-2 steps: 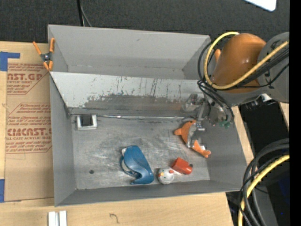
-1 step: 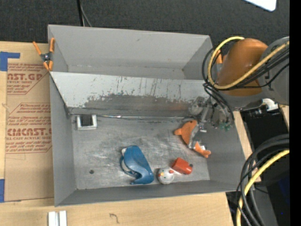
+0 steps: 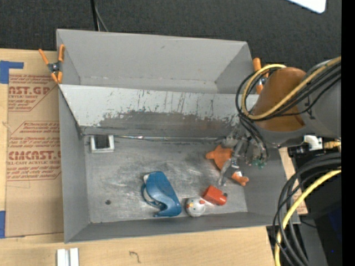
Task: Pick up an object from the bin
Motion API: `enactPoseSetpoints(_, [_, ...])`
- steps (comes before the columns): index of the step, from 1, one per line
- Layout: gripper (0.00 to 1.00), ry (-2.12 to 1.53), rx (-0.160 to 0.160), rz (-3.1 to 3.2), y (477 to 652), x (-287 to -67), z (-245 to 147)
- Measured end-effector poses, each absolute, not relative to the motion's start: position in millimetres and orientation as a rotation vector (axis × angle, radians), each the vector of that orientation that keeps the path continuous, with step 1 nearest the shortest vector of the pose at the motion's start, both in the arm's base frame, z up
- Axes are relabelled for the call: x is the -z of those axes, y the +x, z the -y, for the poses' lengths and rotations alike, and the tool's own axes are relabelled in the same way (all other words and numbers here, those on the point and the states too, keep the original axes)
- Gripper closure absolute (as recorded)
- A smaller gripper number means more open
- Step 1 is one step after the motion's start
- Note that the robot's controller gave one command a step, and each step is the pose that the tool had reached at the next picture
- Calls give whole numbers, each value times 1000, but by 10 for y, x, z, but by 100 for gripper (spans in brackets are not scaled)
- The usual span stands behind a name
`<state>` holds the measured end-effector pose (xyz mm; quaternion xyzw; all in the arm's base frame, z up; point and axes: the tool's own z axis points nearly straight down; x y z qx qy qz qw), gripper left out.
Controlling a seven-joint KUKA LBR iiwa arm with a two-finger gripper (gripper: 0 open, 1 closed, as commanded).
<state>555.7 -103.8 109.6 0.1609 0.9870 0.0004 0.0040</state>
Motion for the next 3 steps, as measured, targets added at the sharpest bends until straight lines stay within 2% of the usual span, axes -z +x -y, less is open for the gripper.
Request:
enactPoseSetpoints(1, [100, 482, 0, -3090, 5739, -877, 1359])
enactPoseSetpoints(2, [100, 481, 1, -3090, 5739, -877, 1359])
enactPoseSetpoints(3, [100, 511, -2, -3103, 5710, -1449, 1384])
